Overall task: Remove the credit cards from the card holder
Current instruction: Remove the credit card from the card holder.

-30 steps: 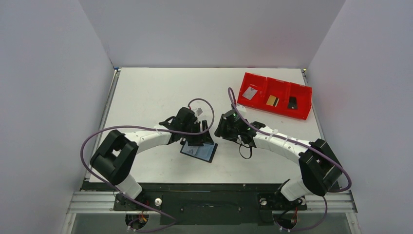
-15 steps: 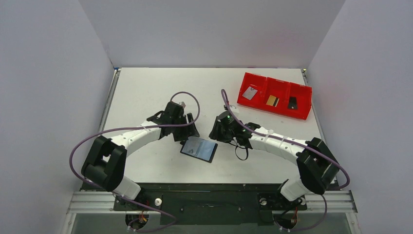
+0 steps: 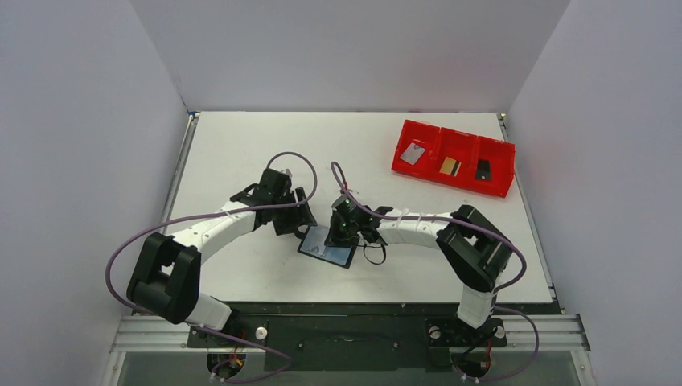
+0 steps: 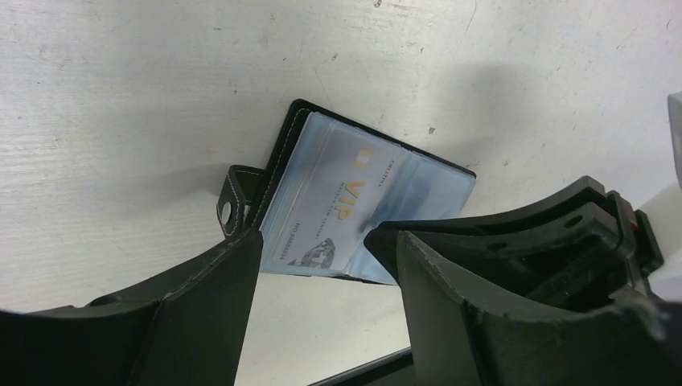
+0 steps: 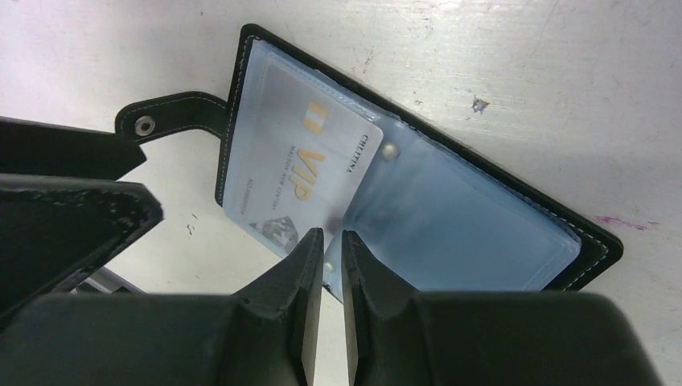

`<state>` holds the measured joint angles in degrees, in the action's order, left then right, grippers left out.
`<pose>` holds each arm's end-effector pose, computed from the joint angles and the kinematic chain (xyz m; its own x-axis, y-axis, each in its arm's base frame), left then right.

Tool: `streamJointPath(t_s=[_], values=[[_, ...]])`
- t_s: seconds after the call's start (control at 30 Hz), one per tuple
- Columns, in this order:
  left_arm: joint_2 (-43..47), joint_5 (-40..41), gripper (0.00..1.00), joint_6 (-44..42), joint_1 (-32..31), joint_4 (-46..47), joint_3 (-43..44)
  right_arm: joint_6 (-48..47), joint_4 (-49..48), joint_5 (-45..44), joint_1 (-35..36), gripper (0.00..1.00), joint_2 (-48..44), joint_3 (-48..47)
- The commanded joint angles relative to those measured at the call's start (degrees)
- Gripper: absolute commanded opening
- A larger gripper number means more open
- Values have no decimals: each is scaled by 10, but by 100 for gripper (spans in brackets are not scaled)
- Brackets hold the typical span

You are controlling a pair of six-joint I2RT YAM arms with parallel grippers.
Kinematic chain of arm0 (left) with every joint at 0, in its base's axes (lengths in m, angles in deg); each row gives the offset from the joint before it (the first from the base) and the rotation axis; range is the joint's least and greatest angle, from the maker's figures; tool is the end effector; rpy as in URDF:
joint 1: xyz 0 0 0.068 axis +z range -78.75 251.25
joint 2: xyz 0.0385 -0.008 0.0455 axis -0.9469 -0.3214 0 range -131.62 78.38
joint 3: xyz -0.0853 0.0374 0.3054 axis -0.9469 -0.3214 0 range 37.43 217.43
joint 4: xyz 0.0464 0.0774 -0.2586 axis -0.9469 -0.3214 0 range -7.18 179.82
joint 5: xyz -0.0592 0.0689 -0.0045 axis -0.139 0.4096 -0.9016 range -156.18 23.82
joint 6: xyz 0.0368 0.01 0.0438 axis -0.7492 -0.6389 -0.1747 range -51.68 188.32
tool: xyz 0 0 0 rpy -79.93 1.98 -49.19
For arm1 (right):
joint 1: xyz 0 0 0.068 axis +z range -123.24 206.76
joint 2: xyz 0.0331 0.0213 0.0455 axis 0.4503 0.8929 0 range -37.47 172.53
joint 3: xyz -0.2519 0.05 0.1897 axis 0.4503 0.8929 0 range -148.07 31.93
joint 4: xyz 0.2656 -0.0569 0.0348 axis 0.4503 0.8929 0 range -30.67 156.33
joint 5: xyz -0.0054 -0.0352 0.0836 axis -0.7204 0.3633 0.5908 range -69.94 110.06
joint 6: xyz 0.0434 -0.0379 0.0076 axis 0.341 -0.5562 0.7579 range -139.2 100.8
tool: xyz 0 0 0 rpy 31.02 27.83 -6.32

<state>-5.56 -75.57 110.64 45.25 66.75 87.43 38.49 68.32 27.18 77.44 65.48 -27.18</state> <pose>0.2643 -0.1365 0.2327 -0.9023 -0.2990 -0.3104 -0.1287 0.8743 -0.4679 0.2414 0.3029 0.1899 -0.9588 0.1530 -0.2395 -0.0089 0.8262 0.5633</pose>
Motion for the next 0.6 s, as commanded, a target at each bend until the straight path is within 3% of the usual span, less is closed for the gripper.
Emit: streamJointPath(t_s=[0.0,0.33,0.57], values=[[24,-3,60,-12,7,-2,0,4,-23,6,-3,12,6,-21],[18,-20,60,-17,8,5,-8,-8,-37,-9,-35,15,24,17],[2,-36,51,-24,5,13,-6,-33,-53,-2,-60,21,39,24]])
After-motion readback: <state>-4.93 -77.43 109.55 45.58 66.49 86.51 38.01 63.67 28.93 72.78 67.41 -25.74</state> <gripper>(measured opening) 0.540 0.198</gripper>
